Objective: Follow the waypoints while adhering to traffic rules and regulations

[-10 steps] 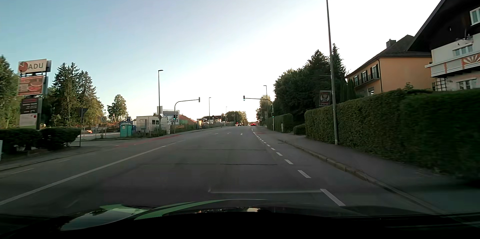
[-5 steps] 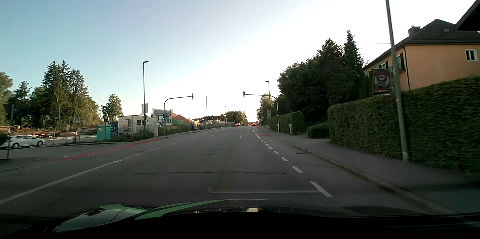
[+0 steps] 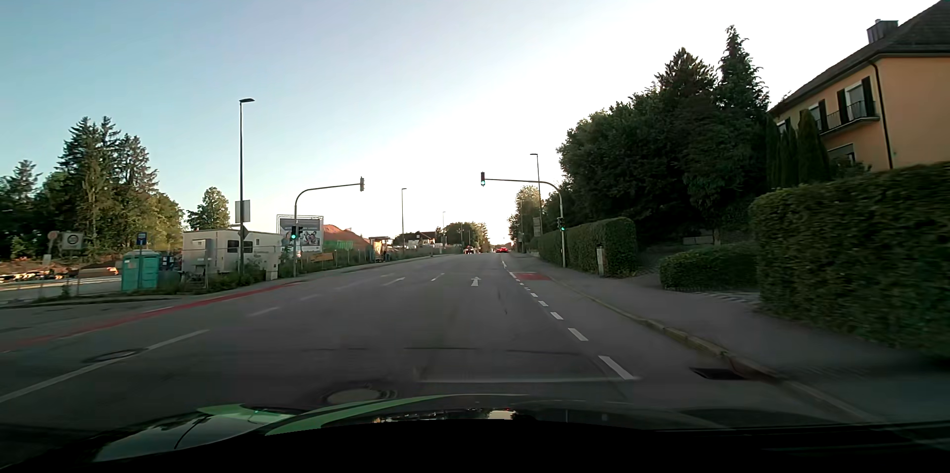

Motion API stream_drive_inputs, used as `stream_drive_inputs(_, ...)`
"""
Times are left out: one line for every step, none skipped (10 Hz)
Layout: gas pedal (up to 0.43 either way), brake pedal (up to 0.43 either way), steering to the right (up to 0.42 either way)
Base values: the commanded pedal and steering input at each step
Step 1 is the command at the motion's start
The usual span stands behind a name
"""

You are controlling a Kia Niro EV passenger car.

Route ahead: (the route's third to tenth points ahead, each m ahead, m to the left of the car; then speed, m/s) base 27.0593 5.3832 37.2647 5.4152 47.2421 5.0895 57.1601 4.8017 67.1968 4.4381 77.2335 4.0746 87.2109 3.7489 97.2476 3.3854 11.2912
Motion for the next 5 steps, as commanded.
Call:
stream_drive_inputs(0.157,0.0,-0.001)
stream_drive_inputs(0.157,0.0,-0.001)
stream_drive_inputs(0.157,0.0,-0.001)
stream_drive_inputs(0.15,0.0,0.0)
stream_drive_inputs(0.15,0.0,0.0)
